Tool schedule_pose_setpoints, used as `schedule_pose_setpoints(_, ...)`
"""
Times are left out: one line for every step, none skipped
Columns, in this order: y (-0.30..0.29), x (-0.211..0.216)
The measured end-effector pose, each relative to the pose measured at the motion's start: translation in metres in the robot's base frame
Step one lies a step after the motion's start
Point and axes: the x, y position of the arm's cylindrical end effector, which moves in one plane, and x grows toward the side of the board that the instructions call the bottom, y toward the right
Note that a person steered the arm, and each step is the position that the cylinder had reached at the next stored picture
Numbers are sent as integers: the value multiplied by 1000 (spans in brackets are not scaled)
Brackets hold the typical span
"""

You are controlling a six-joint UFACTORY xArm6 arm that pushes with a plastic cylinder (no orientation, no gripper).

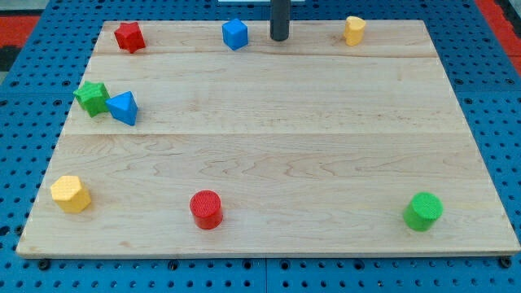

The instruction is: Push blue cube a bit down then left

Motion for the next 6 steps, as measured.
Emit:
schedule_pose_setpoints(-19,-19)
schedule_pose_setpoints(-68,-2)
schedule_pose_setpoints(-61,57)
schedule_pose_setpoints(-103,65)
schedule_pose_setpoints(-82,49)
schedule_pose_setpoints(-72,24)
